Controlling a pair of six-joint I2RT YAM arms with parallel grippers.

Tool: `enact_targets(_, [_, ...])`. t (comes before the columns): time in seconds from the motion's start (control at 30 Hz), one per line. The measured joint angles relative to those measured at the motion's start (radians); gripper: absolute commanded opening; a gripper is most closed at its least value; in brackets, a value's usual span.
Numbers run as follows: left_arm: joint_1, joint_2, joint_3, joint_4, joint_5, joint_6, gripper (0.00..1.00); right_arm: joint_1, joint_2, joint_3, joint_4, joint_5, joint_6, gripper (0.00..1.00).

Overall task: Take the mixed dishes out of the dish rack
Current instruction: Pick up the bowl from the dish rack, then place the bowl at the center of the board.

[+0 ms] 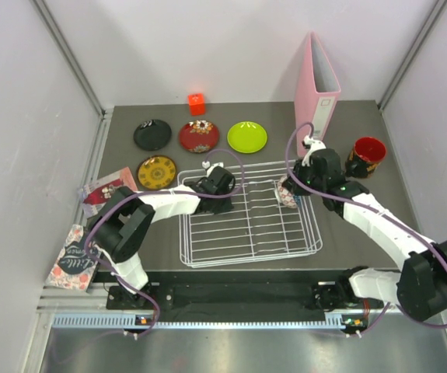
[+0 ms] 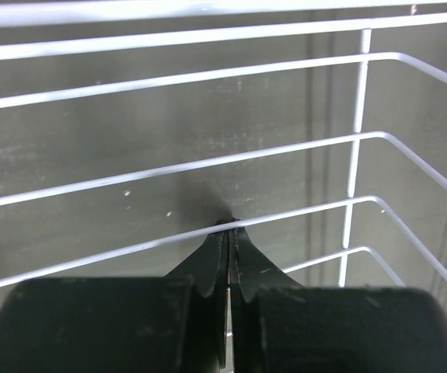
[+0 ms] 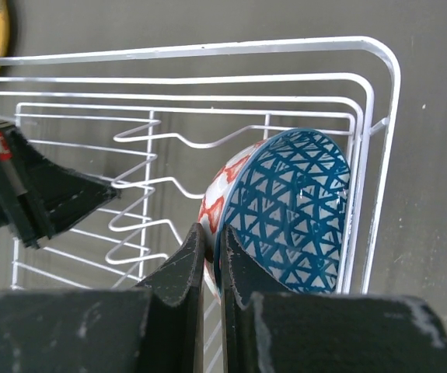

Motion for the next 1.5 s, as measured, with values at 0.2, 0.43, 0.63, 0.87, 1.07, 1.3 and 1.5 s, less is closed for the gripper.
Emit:
enact_targets(0.2, [0.002, 0.006, -0.001, 0.028, 0.014, -0.001, 0.0, -0.05, -0.064, -0.005, 0.006, -0.128, 0.034, 0.0])
enact_targets(0.43, [0.003, 0.008, -0.006, 0.044, 0.025, 0.0, 0.0, -0.137, -0.111, -0.057, 0.104, -0.262, 0.081, 0.0])
enact_targets(0.63, [0.003, 0.003, -0.005, 0.043, 0.025, 0.001, 0.13, -0.142, -0.163, -0.058, 0.103, -0.29, 0.088, 0.0])
enact_targets(0.87, [0.003, -0.017, 0.033, -0.042, 0.016, 0.043, 0.36, -0.115, -0.2, -0.045, 0.088, -0.275, 0.069, 0.0])
enact_targets(1.07, [0.006, -0.117, 0.055, -0.186, -0.002, 0.095, 0.45, -0.049, -0.216, -0.014, 0.052, -0.225, 0.016, 0.0])
enact_targets(1.3, [0.006, -0.334, 0.154, -0.304, -0.095, 0.175, 0.56, 0.19, -0.22, 0.106, -0.072, 0.012, -0.142, 0.0])
enact_targets(1.5, [0.017, -0.443, 0.22, -0.335, -0.149, 0.224, 0.99, 0.424, -0.208, 0.195, -0.138, 0.288, -0.293, 0.0])
